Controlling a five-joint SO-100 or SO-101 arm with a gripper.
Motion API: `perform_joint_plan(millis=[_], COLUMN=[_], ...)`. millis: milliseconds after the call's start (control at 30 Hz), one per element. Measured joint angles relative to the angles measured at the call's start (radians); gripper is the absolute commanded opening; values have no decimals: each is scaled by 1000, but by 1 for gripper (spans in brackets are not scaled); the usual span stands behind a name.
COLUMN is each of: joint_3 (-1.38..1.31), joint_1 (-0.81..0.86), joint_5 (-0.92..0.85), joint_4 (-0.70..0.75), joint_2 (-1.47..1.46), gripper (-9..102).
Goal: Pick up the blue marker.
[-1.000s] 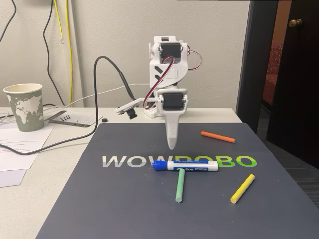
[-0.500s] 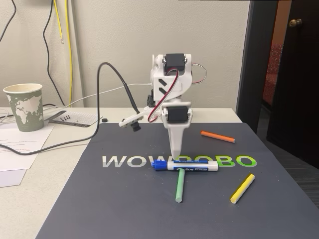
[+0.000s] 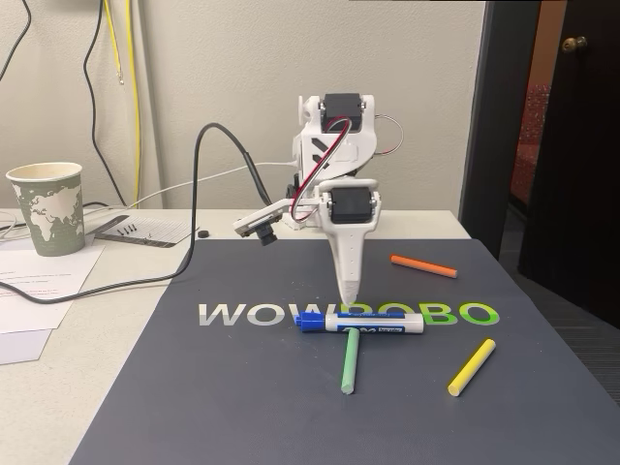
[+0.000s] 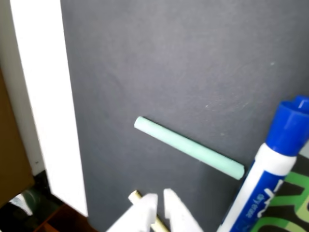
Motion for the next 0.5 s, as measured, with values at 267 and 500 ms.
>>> perform_joint_plan(millis=[267,500], joint_3=[15,14], joint_1=[0,-14], joint_5=[5,32], joint_4=[51,114], joint_2=[-2,0], gripper=[13,14])
